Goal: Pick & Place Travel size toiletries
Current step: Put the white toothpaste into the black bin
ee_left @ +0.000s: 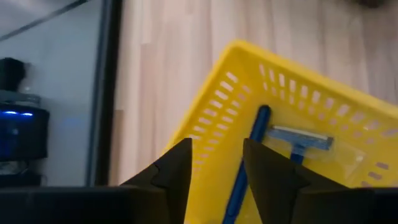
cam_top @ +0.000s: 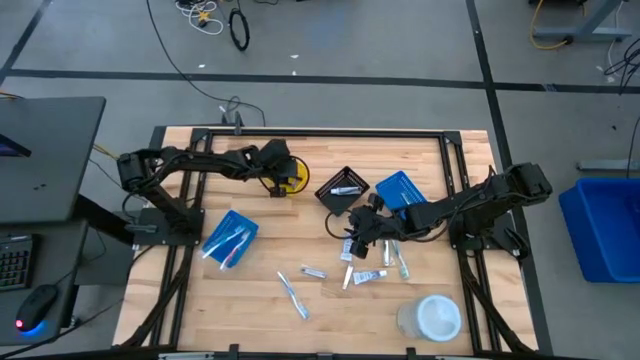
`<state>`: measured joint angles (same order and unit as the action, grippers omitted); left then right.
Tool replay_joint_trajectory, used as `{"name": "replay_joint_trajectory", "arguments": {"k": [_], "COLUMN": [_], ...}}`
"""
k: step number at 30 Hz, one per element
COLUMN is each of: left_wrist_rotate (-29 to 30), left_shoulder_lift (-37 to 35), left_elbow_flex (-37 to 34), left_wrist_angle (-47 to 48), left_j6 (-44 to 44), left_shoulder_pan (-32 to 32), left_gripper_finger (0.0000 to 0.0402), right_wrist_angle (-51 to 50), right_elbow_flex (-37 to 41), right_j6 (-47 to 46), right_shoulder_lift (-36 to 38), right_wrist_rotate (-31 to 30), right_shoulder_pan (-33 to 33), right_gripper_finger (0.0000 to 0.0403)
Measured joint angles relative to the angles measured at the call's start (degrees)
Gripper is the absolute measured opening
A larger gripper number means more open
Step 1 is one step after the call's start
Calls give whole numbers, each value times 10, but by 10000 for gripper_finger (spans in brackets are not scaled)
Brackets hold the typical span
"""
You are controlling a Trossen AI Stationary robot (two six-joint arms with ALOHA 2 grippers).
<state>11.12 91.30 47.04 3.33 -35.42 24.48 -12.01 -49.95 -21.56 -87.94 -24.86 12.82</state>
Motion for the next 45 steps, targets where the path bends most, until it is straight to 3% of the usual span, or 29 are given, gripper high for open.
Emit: {"name": "replay_joint_trajectory", "arguments": {"k": [4,10,15,22,26,33,39,45], "left_wrist_rotate": [-17,-88,-139,-210,-194,-141,-118,-116], "left_shoulder_lift": [-19,-82,-129,-134,-133,-133,-133,-115], "left_elbow_flex": [23,49,49,42,27,-23,-84,-130], "left_wrist_angle": [10,5,29,74,69,-37,-148,-224], "left_j6": [25,107,179,242,244,291,308,353], "left_shoulder_pan": [-22,-62,-102,-170,-211,-269,-290,-290], "left_gripper_finger": [159,144,131,116,110,110,110,110], "right_wrist_angle": [-5,-16,-20,37,33,-31,-83,-61], "right_elbow_flex": [0,0,0,35,50,53,53,73], "right_j6": [0,0,30,49,41,-26,-128,-136], "right_shoulder_lift": [0,0,0,-1,-2,-2,-2,-2], "right_wrist_rotate": [0,4,58,145,125,41,41,53], "right_shoulder_pan": [0,-1,-2,0,0,0,0,0], "right_gripper_finger": [223,240,245,233,221,205,196,188]}}
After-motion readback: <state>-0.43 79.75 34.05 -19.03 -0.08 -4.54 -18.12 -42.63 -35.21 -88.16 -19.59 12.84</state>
